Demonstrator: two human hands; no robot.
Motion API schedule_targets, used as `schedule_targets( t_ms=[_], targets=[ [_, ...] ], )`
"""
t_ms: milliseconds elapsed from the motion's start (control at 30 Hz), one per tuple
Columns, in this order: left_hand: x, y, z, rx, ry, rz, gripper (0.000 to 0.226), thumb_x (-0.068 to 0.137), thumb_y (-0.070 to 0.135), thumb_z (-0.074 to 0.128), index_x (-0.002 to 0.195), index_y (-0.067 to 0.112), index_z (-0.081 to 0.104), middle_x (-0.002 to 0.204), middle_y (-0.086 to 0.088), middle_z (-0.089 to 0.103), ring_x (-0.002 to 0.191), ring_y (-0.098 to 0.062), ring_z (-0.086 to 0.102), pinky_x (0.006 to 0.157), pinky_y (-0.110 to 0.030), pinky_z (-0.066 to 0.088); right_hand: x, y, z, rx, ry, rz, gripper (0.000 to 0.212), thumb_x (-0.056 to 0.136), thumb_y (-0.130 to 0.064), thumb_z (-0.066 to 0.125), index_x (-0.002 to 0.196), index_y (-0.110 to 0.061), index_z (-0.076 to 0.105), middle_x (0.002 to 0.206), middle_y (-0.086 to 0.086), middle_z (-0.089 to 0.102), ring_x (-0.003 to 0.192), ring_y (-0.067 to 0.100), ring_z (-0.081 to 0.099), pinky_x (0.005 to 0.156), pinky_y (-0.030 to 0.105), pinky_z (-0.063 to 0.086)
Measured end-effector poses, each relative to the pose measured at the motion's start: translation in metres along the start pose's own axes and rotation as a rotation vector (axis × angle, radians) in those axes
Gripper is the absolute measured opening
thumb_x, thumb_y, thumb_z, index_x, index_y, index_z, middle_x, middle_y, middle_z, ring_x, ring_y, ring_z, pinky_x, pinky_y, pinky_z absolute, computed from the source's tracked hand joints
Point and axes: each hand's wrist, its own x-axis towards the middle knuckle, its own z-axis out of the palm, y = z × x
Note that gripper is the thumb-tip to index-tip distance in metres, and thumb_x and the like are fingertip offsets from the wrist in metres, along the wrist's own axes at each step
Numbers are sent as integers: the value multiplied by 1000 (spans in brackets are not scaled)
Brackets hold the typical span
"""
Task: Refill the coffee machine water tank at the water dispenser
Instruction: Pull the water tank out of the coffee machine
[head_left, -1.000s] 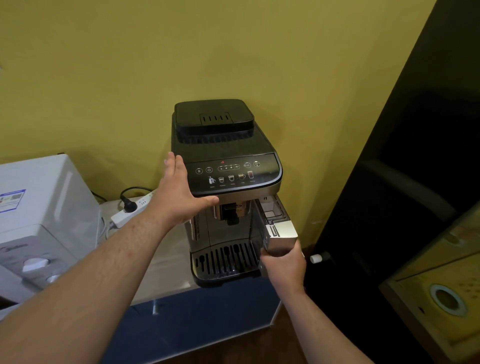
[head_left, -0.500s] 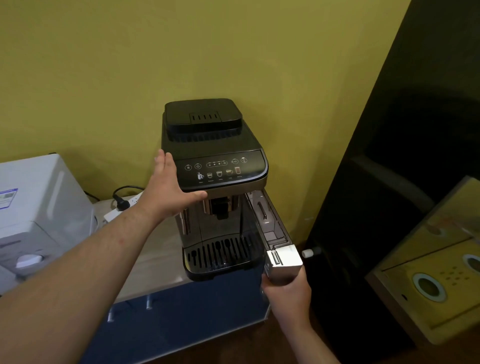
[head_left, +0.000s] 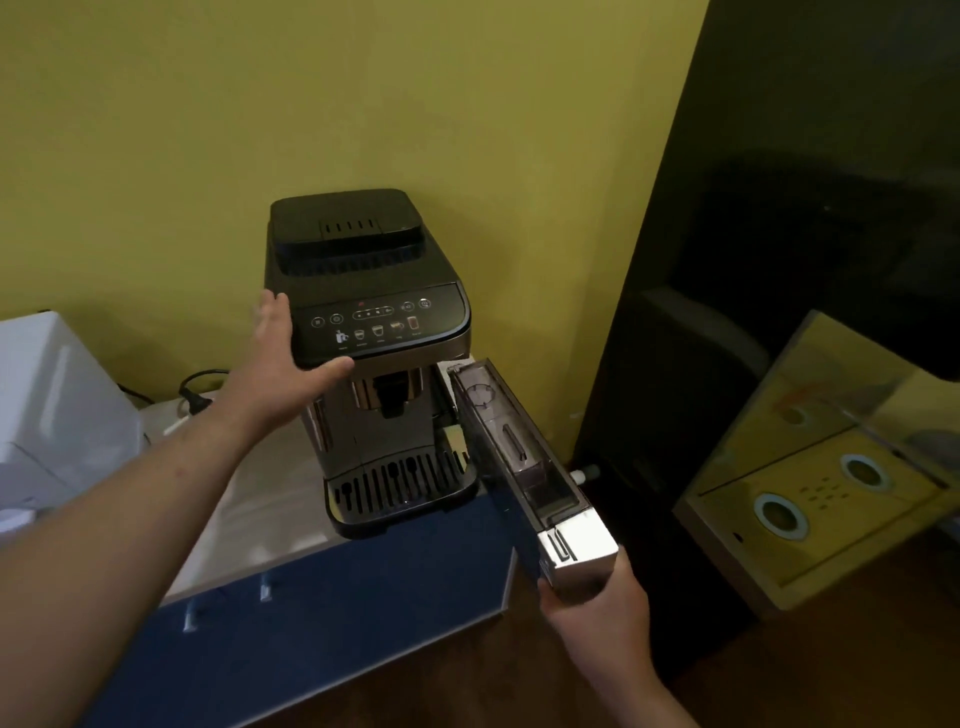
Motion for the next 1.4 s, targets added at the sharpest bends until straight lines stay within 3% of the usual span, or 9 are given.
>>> schedule_targets(
  t_ms=[100, 167, 267, 400, 600, 767, 1000, 1233, 1400],
  targets=[
    [-51, 34, 18, -112, 211, 55, 56, 90, 32, 66, 139, 13, 47, 149, -14, 44, 140, -31, 40, 109, -46, 41, -8, 0, -26, -25, -3, -21, 69, 59, -9, 90, 111, -30, 49, 92, -18, 53, 98, 9, 54, 65, 6, 43],
    [-90, 71, 47, -174, 249, 41, 15, 88, 24, 67, 94, 11, 62, 100, -7, 59, 94, -24, 58, 78, -39, 50, -12, 1, -42, -53, 0, -48, 73, 57, -7, 90, 115, -28, 50, 92, -22, 52, 95, 7, 54, 57, 1, 43],
    [-130, 124, 101, -289, -23, -44, 27, 84, 26, 66, 65, 12, 53, 76, -4, 54, 67, -15, 50, 59, -30, 36, -18, 1, -63, -66, -21, -81, 78, 57, -2, 89, 124, -17, 54, 94, -23, 51, 92, -1, 53, 61, -6, 38],
    [-150, 174, 140, -304, -254, -167, 31, 86, 41, 61, 69, 20, 45, 73, 1, 50, 65, -16, 47, 57, -29, 35, -26, 2, -89, -52, -29, -115, 82, 56, -6, 90, 125, -24, 51, 97, -25, 50, 92, -5, 51, 63, -6, 37],
    [-153, 208, 160, -248, -286, -272, 27, 83, 38, 54, 67, 20, 42, 66, 2, 43, 61, -18, 42, 56, -30, 30, -22, 8, -128, -29, -95, -151, 93, 51, -6, 91, 130, -28, 48, 104, -24, 54, 93, -32, 43, 69, -6, 37],
    [-154, 223, 169, -266, -303, -384, 26, 82, 29, 55, 59, 19, 46, 60, 1, 44, 57, -19, 43, 54, -28, 30, -14, 23, -150, -117, -97, -186, 101, 47, -20, 91, 136, -33, 46, 112, -26, 55, 105, -14, 49, 94, 18, 45],
    [-150, 236, 183, -424, -262, -513, 24, 60, 32, 65, 70, 11, 66, 75, -9, 73, 75, -29, 74, 75, -46, 63, 2, 33, -175, -157, -158, -219, 99, 55, -10, 90, 140, -28, 43, 107, -33, 46, 100, -11, 48, 85, 8, 36],
    [-148, 255, 176, -359, -114, -386, 35, 80, 25, 58, 51, 17, 40, 53, 0, 39, 50, -19, 41, 53, -26, 34, 22, 39, -193, -187, -157, -254, 92, 60, -16, 89, 139, -28, 43, 110, -31, 49, 105, -12, 46, 89, 10, 35],
    [-139, 251, 169, -528, -21, -378, 15, 75, 26, 56, 65, 16, 50, 67, -8, 55, 70, -36, 72, 70, -57, 60, 42, 37, -201, -185, -148, -227, 84, 64, -15, 86, 137, -26, 45, 113, -16, 55, 112, 4, 49, 84, 12, 36]
  ],
)
